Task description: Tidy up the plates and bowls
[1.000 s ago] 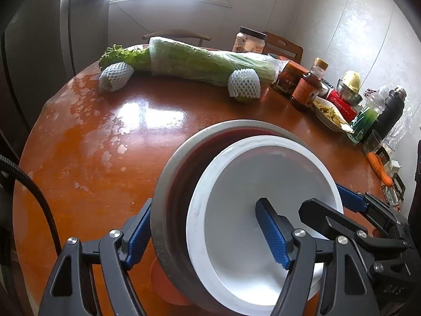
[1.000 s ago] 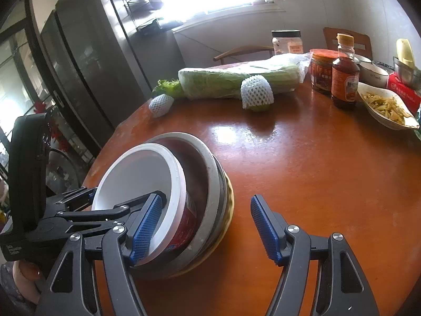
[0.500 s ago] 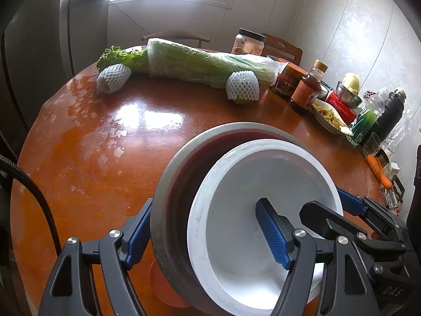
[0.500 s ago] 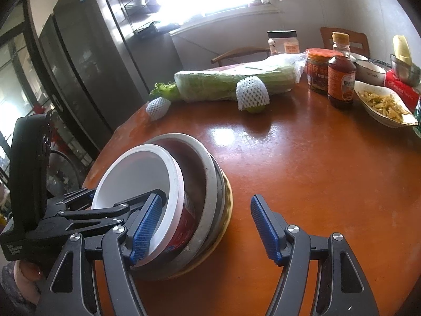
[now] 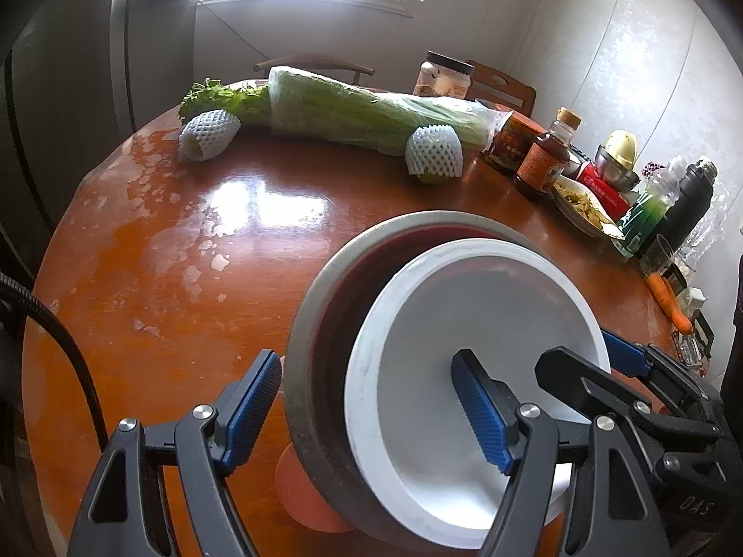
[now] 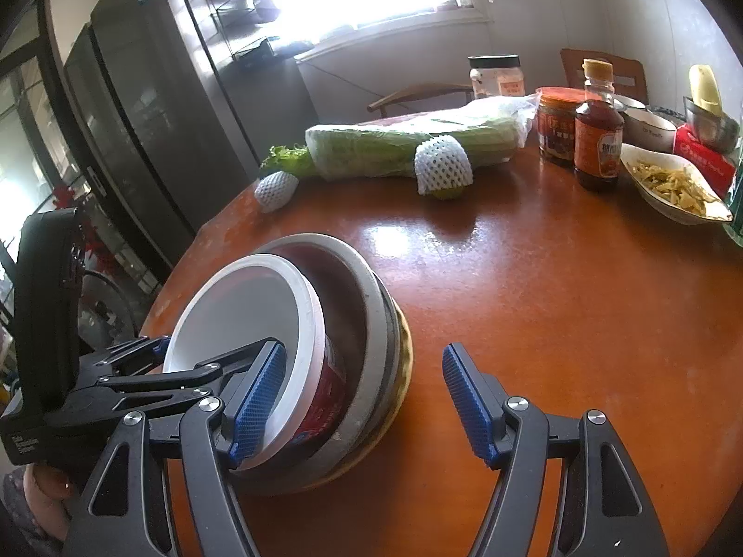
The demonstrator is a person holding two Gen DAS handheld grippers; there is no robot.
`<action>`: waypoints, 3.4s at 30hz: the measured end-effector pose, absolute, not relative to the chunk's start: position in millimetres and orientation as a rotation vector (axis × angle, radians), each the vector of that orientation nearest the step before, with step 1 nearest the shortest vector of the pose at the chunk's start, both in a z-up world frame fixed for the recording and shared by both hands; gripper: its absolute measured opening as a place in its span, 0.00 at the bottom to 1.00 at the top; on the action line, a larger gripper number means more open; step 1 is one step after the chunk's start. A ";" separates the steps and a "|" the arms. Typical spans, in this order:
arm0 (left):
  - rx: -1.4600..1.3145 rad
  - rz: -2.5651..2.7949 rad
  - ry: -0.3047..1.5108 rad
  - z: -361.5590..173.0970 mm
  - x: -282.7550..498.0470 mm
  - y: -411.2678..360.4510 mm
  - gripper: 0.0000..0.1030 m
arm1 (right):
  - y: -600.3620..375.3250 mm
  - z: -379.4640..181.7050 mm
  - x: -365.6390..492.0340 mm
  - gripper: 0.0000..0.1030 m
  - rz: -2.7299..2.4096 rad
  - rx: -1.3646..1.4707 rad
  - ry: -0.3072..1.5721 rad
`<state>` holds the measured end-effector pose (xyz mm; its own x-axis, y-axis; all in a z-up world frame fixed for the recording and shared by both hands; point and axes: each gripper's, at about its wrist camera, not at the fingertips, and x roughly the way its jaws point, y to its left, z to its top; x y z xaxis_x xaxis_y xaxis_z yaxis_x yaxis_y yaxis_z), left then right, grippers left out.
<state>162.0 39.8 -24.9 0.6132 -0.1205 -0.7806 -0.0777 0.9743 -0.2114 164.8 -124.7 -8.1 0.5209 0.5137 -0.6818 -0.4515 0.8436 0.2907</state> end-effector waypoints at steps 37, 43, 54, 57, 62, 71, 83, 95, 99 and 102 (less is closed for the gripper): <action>-0.225 0.047 0.811 10.0 118.8 55.0 0.73 | -121.5 27.7 138.5 0.70 0.557 0.042 0.752; -0.224 0.061 0.783 19.2 106.2 55.8 0.73 | -120.0 36.2 129.2 0.70 0.556 0.026 0.731; -0.189 0.105 0.742 31.1 75.4 53.8 0.75 | -124.8 45.2 98.3 0.73 0.554 -0.013 0.689; -0.183 0.108 0.735 32.3 67.9 51.6 0.75 | -128.4 44.2 90.8 0.73 0.545 -0.025 0.684; -0.171 0.102 0.722 32.2 58.0 40.1 0.76 | -135.3 44.4 78.7 0.74 0.522 -0.041 0.673; -0.150 0.090 0.722 26.7 42.4 20.5 0.82 | -152.0 48.6 55.5 0.76 0.474 -0.072 0.622; -0.131 0.107 0.716 11.9 21.6 3.1 0.86 | -157.3 26.5 34.3 0.78 0.459 -0.067 0.643; -0.122 0.087 0.743 -5.0 14.1 -8.4 0.87 | -170.5 6.8 16.7 0.79 0.430 -0.037 0.662; -0.112 0.090 0.751 -9.3 13.8 -10.4 0.87 | -175.5 1.5 17.3 0.79 0.413 -0.030 0.682; -0.116 0.091 0.762 -12.7 13.8 -10.1 0.87 | -176.4 -1.8 15.8 0.79 0.417 -0.038 0.692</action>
